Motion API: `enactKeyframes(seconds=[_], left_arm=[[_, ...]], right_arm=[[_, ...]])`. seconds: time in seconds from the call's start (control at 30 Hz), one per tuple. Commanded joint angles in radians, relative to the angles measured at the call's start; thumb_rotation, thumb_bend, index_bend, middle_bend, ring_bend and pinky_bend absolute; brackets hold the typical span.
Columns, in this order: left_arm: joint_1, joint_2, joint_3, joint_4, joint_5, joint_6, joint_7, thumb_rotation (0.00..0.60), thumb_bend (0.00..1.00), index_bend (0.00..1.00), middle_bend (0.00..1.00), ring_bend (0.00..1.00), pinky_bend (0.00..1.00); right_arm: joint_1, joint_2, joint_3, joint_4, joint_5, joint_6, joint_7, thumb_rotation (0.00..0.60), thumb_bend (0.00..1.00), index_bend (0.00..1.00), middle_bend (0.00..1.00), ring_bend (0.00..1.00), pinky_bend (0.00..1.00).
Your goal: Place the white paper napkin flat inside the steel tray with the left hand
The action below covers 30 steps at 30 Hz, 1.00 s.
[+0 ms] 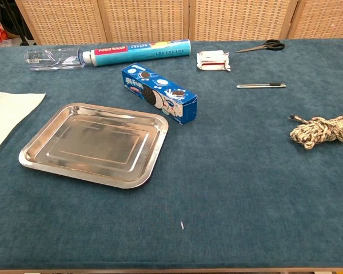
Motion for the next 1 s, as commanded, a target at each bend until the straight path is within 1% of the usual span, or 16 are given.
enactKeyframes(seconds=[0.03,0.1,0.13,0.5,0.73,1.0], left_arm=[[-0.024,0.027,-0.002,-0.003,-0.008,-0.035,-0.011,0.468,0.16,0.15,0.0,0.0,0.0],[-0.033,0.04,-0.001,-0.009,-0.011,-0.051,-0.016,0.482,0.22,0.15,0.0,0.0,0.0],[-0.039,0.047,0.0,-0.01,-0.013,-0.058,-0.013,0.484,0.23,0.15,0.0,0.0,0.0],[-0.078,0.089,0.022,0.004,-0.057,-0.14,0.034,0.484,0.24,0.15,0.0,0.0,0.0],[-0.088,0.062,0.027,0.048,-0.086,-0.162,0.023,0.484,0.24,0.15,0.0,0.0,0.0],[-0.095,-0.027,0.029,0.155,-0.108,-0.163,0.042,0.485,0.24,0.16,0.0,0.0,0.0]], right_arm=[[-0.001,0.0,0.0,0.0,-0.002,0.002,0.0,0.6,0.0,0.1,0.0,0.0,0.0],[0.0,-0.001,0.001,0.001,-0.001,0.002,0.001,0.6,0.0,0.1,0.0,0.0,0.0],[0.0,0.0,0.001,0.001,-0.001,0.001,0.001,0.6,0.0,0.1,0.0,0.0,0.0],[-0.002,0.002,0.001,0.0,-0.005,0.006,0.007,0.6,0.0,0.1,0.0,0.0,0.0],[-0.003,0.003,0.001,-0.002,-0.006,0.008,0.005,0.6,0.0,0.1,0.0,0.0,0.0],[-0.003,0.004,0.003,-0.001,-0.004,0.009,0.01,0.6,0.0,0.1,0.0,0.0,0.0]])
